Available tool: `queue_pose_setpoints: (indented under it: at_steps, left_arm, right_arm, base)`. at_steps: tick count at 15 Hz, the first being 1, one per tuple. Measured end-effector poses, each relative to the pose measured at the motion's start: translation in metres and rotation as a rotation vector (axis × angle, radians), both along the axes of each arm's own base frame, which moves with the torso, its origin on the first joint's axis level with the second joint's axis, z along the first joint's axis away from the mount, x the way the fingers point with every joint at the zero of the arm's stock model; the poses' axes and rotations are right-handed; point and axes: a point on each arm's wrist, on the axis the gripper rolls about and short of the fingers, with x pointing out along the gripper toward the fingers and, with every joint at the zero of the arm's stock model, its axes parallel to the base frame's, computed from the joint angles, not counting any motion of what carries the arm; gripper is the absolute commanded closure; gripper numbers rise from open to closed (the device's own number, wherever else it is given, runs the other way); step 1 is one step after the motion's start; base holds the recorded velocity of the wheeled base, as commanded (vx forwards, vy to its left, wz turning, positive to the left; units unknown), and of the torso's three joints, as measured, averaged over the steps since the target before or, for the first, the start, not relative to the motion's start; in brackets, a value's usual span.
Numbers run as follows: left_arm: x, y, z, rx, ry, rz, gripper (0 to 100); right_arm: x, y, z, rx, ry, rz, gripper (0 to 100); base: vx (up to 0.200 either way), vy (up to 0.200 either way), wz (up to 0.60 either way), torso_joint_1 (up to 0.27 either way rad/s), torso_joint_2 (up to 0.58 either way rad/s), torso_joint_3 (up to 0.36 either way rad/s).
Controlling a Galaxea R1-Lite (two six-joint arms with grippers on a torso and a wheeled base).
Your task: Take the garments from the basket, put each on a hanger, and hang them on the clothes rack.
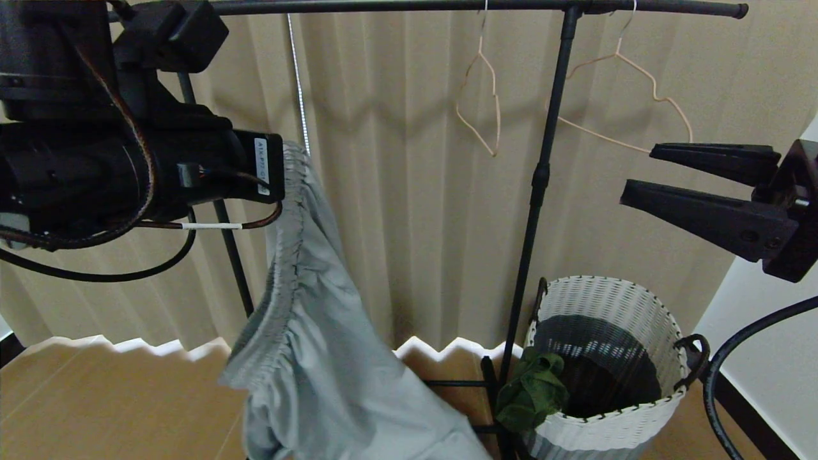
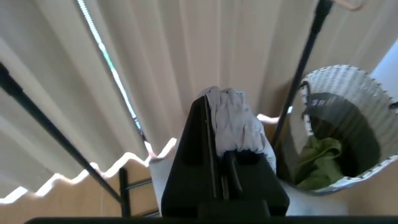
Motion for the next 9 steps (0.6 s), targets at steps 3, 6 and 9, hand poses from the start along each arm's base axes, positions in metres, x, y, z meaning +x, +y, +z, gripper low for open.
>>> queue_pose_setpoints:
  at_steps: [3, 6, 9]
  left_arm:
    - [-0.004, 0.020, -0.003, 0.029, -0.004, 0.055, 100]
    - [-0.012, 0.046, 0.003, 0.034, -0.028, 0.130, 100]
    - [-0.029, 0.058, 0.002, 0.068, -0.023, 0.143, 100]
  right_arm:
    - [0.002, -0.010, -0.004, -0.014, 0.008, -0.074, 0]
    - [0.008, -0.028, -0.014, -0.096, 0.000, -0.215, 0]
    - [0.011, -0.038, -0.026, -0.163, 0.043, -0.391, 0]
  base:
    - [0.000, 0.000, 0.00, 0.000, 0.00, 0.000]
    - [0.000, 0.000, 0.00, 0.000, 0.00, 0.000]
    - [0.000, 0.000, 0.00, 0.000, 0.00, 0.000]
